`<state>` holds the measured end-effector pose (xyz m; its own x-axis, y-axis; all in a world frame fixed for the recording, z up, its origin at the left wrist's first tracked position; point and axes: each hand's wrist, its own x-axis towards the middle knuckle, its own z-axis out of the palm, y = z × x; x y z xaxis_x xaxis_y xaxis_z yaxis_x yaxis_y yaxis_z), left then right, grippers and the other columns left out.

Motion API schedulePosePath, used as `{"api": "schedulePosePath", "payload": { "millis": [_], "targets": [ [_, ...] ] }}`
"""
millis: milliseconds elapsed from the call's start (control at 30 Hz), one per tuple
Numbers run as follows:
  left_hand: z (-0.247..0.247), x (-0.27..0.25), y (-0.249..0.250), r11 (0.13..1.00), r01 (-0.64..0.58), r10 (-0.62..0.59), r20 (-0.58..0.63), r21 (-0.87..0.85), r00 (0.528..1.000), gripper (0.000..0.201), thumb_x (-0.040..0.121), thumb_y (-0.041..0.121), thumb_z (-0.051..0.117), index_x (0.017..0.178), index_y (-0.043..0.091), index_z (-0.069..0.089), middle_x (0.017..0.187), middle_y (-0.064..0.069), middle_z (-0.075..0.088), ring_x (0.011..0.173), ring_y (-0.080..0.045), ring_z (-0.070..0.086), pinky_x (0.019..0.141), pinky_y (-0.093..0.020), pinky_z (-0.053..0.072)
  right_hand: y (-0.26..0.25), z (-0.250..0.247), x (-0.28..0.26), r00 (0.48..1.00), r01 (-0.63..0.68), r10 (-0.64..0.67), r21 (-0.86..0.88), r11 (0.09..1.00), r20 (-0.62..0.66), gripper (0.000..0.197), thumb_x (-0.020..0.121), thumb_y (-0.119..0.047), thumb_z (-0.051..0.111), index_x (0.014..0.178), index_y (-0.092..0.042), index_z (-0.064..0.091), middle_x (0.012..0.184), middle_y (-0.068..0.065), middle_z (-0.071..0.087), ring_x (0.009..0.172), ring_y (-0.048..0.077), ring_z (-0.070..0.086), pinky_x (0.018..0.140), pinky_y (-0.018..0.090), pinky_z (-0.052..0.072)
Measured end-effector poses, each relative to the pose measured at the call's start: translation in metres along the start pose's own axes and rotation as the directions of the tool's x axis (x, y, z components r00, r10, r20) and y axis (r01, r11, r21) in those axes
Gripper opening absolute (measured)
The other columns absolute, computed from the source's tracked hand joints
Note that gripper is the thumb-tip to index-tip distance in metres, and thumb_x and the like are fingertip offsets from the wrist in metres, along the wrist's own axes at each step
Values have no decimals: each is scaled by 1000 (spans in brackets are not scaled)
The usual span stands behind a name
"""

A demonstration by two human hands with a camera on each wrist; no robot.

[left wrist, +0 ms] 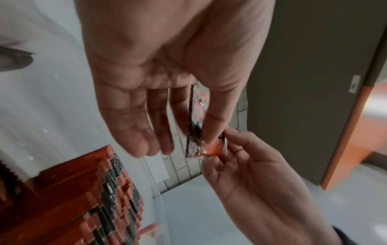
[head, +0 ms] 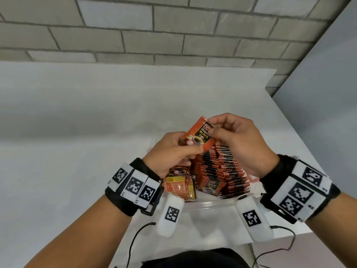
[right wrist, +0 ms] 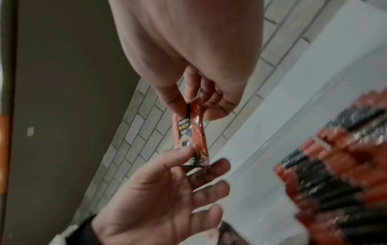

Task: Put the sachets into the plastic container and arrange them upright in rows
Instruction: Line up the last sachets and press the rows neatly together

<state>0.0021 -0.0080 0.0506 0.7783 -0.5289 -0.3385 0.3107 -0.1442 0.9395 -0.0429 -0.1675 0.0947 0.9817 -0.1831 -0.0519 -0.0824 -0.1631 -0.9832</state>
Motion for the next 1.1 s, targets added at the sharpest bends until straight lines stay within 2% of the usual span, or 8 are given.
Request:
{"api": "schedulePosePath", "payload": {
  "millis": [167, 300, 400, 500, 633, 767, 967, 1100],
  "targets": [
    [3, 1, -3, 900, 305, -306, 49, -311, 951, 32, 90, 24, 49, 116, 5, 56, 106, -16, 61, 96, -27, 60, 81, -37, 50, 5, -29, -8, 997, 4, 19, -300, 954, 72, 14, 84, -6, 68, 87, -19, 67, 82, -3, 68, 75, 12, 64, 72, 24, 53],
    [16, 5, -8, 865, 396, -401, 50, -308, 915, 46, 91, 39, 51, 122, 5, 48, 105, -16, 54, 106, -34, 55, 90, -40, 47, 24, -31, -24, 945, 53, 165, -629, 776, 282, 12, 83, -9, 70, 86, -21, 66, 81, -1, 67, 62, -4, 54, 61, 9, 44],
    [19, 10, -12, 850, 412, -423, 41, -329, 905, 58, 92, 42, 51, 133, 2, 43, 121, -23, 54, 119, -37, 51, 106, -43, 40, 38, -25, -32, 919, 114, 181, -677, 727, 350, 19, 84, -5, 67, 82, -23, 62, 76, -5, 64, 61, -3, 57, 61, 13, 47],
    [21, 12, -14, 818, 442, -451, 66, -368, 890, 68, 92, 43, 51, 142, 2, 33, 143, -30, 38, 132, -42, 39, 111, -46, 34, 49, -21, -34, 887, 205, 219, -771, 603, 408, 18, 84, -5, 65, 84, -23, 60, 77, -5, 64, 66, 3, 57, 66, 19, 49],
    [21, 12, -16, 816, 435, -444, 69, -381, 893, 64, 91, 42, 52, 140, 4, 34, 140, -31, 41, 130, -43, 41, 108, -46, 37, 54, -15, -33, 877, 297, 212, -834, 465, 430, 10, 84, -6, 59, 92, -11, 62, 81, -2, 62, 76, 14, 57, 69, 24, 46],
    [20, 12, -17, 816, 424, -430, 79, -393, 899, 61, 92, 40, 52, 139, 5, 35, 133, -32, 46, 128, -45, 42, 105, -46, 40, 55, -11, -31, 877, 328, 252, -893, 307, 409, 9, 85, -12, 53, 90, -17, 59, 87, -3, 62, 82, 18, 59, 71, 33, 50],
    [19, 11, -20, 810, 418, -414, 105, -411, 904, 64, 93, 35, 53, 144, 4, 29, 137, -36, 40, 128, -45, 42, 108, -47, 37, 53, -6, -31, 877, 399, 241, -909, 122, 417, 13, 90, -15, 46, 77, -20, 43, 81, -4, 51, 74, 18, 51, 48, 18, 24],
    [19, 9, -21, 817, 414, -401, 121, -402, 908, 65, 94, 33, 52, 145, 3, 27, 139, -36, 38, 130, -44, 40, 110, -45, 36, 54, -5, -33, 885, 390, 268, -921, 21, 381, 18, 88, -13, 45, 72, -19, 38, 84, 3, 59, 71, 21, 44, 55, 26, 30]
  ]
}}
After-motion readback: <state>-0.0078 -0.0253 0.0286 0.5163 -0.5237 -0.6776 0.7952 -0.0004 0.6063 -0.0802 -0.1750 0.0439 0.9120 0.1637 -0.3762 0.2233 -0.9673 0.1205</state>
